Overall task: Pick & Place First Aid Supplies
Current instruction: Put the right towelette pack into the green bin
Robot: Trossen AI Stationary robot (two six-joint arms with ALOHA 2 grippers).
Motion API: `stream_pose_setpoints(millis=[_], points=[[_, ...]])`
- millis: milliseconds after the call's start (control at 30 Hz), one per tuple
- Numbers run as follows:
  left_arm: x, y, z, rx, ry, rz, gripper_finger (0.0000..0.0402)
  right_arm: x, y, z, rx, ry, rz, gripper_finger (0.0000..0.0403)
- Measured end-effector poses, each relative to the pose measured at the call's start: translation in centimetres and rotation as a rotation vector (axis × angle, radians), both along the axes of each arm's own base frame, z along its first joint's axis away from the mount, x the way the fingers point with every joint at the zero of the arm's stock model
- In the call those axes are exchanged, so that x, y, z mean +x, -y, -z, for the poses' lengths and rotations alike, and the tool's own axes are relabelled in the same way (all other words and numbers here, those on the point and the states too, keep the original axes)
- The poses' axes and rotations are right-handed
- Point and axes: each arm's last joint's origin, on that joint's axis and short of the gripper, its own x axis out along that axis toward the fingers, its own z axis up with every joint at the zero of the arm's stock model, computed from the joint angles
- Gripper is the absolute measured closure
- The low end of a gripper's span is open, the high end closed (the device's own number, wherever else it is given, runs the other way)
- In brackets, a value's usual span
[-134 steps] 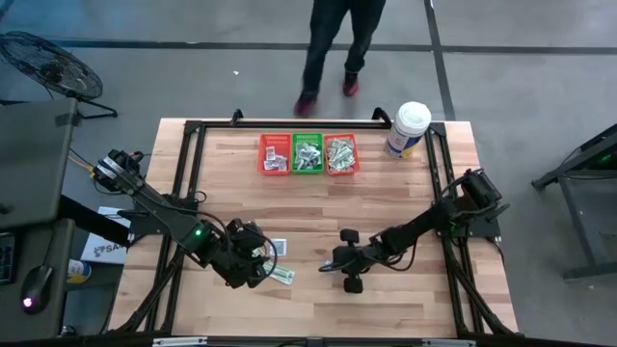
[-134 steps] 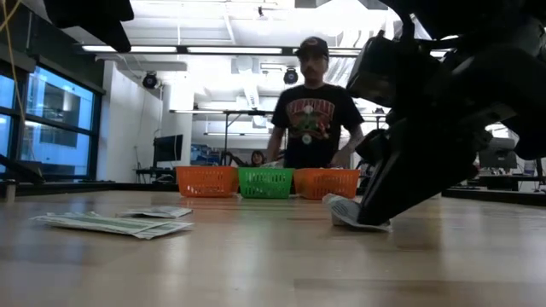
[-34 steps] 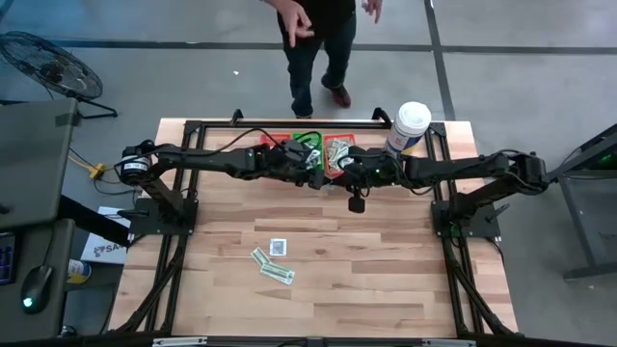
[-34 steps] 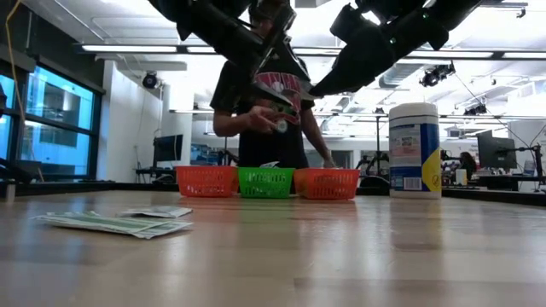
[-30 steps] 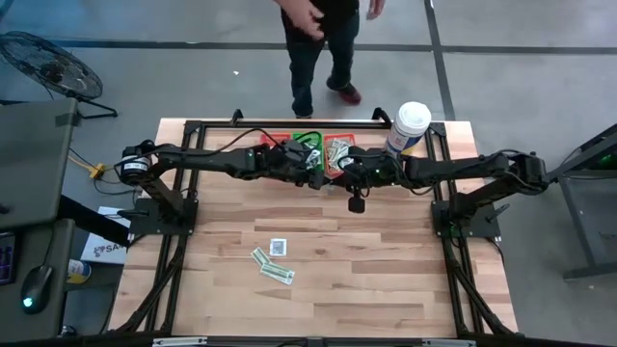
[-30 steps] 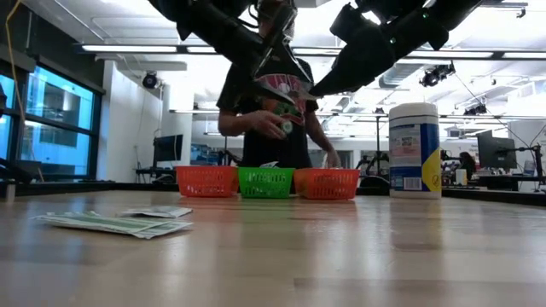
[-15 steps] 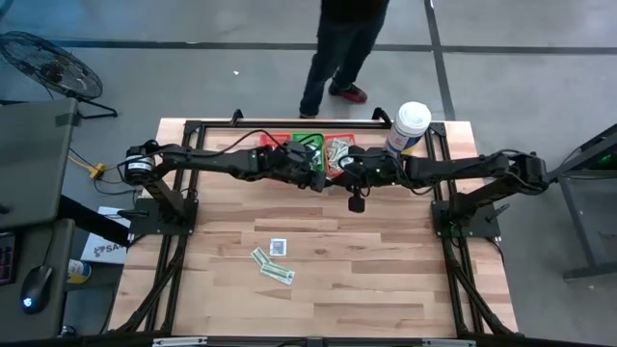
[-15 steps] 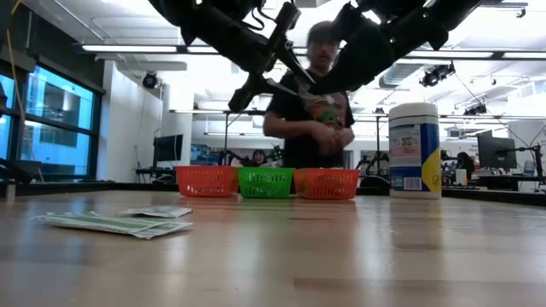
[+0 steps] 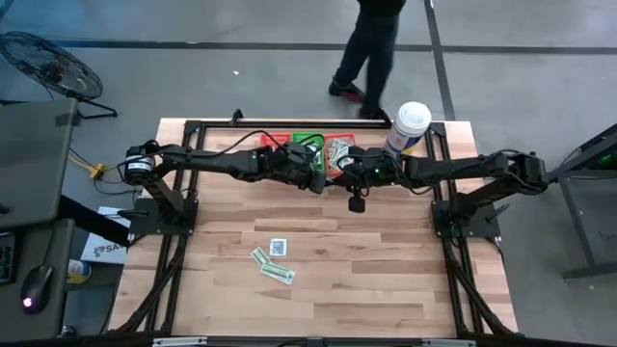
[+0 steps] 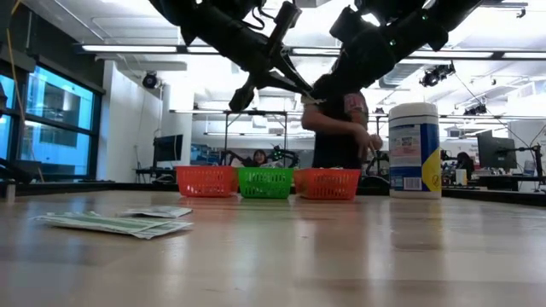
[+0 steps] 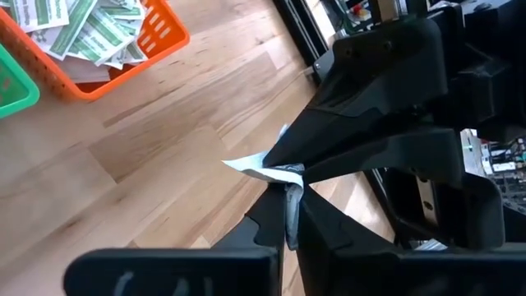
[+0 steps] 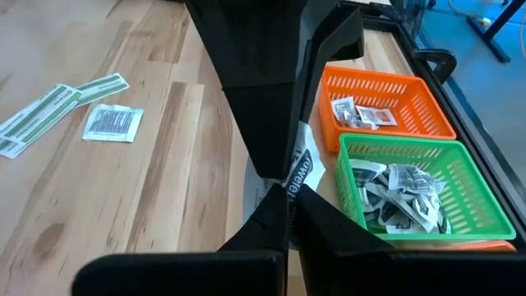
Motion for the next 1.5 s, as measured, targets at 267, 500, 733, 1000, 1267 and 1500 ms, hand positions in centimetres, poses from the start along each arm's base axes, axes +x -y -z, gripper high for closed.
stream_pose_setpoints(millis=[267,500,733,1000,1267,1500], points=[[-0.1,0.0,0.2,0.0,-0.018,0.0,0.0398,0.0,-0.1,0.0,0.023,-0.002,-0.03,0.0346],[-0.1,-0.4,0.2,0.049,-0.024,-0.061,0.04,-0.9,0.6,-0.5,0.093,-0.009,0.064,0.0221],[-1.1,-3.5,0.5,0.086,-0.077,-0.215,0.0401,-3.6,2.1,-2.5,0.087,0.008,0.245,0.0179],[-3.1,-7.5,2.0,0.062,-0.233,-0.345,0.0401,-6.4,2.7,-3.6,0.1,-0.04,0.335,0.0182],[-3.5,-10.6,4.4,-0.029,-0.282,-0.392,0.0402,-7.1,2.7,-3.7,0.099,-0.063,0.354,0.0182],[-2.7,-11.1,6.5,-0.12,-0.312,-0.376,0.04,-7.2,2.6,-3.5,0.099,-0.083,0.361,0.0187]])
